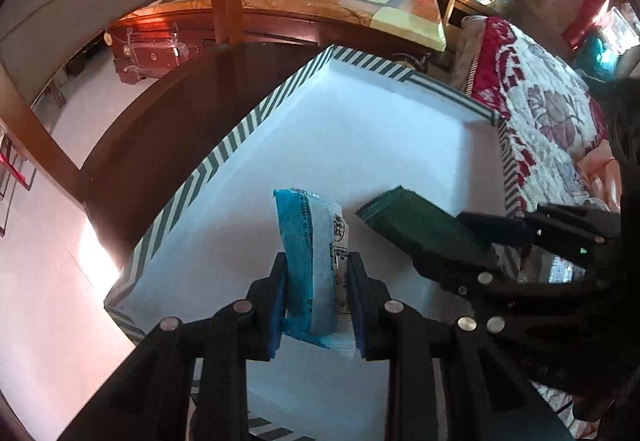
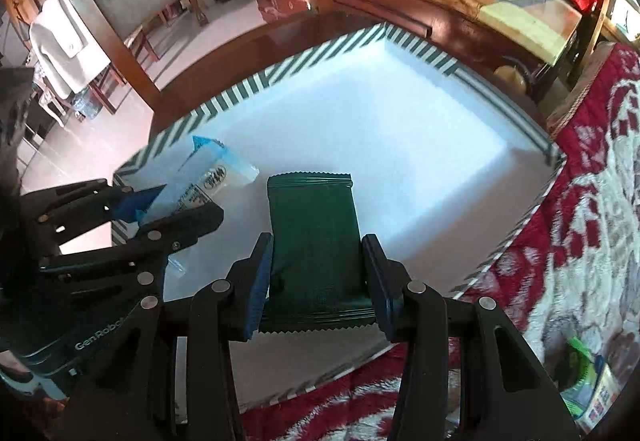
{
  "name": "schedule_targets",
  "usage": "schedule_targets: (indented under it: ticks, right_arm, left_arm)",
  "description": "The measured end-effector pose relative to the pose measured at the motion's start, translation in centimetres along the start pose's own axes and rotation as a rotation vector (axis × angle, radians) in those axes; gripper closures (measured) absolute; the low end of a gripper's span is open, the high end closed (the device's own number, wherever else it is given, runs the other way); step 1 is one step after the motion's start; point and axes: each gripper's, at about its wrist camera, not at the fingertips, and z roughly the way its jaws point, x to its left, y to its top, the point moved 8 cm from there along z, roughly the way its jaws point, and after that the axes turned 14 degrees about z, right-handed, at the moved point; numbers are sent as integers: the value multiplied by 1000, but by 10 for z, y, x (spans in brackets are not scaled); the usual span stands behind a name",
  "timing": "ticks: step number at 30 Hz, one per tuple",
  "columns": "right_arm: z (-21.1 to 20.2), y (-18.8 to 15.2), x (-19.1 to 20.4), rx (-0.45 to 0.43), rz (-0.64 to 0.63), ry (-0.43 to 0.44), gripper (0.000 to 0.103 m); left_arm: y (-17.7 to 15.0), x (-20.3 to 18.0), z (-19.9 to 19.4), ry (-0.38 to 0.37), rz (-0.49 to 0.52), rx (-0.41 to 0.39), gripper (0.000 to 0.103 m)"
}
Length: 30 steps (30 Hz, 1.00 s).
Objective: Organize snacks
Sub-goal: 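Carry both packets into the white striped box and open both tools, then move the left tool back over the snack pile toward the Nescafe stick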
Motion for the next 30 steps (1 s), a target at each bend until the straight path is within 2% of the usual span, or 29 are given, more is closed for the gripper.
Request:
schedule_targets:
  ticks: [3,7,8,10,14,19,30]
  right_arm:
    - [8,-5,-1,29,18,15,59]
    - [-1,-7,-2,13,42,32,53]
    - [-4,-7,-3,14,49,36,53]
    - [-14,-9,-6,-3,70,51,52]
    - [-43,-15,-14,-66,111,71,48]
    - [-82,-38,-36,-133,163,76,48]
    - [-135,-107,-118,-185,310,-32,48]
  left_arm:
    - [-1,4,3,15,-19,13,69]
    - [-3,12,2,40,-55,23,34]
    - [-3,13,1,33,-67,15,28]
    - [-3,15,-5,36,-87,-2,23]
    - [-1,7,-18,48,-67,-33,20]
    - [8,-24,-37,31,3,-96,19]
    - [22,-122,-57,-115,207,-170,15]
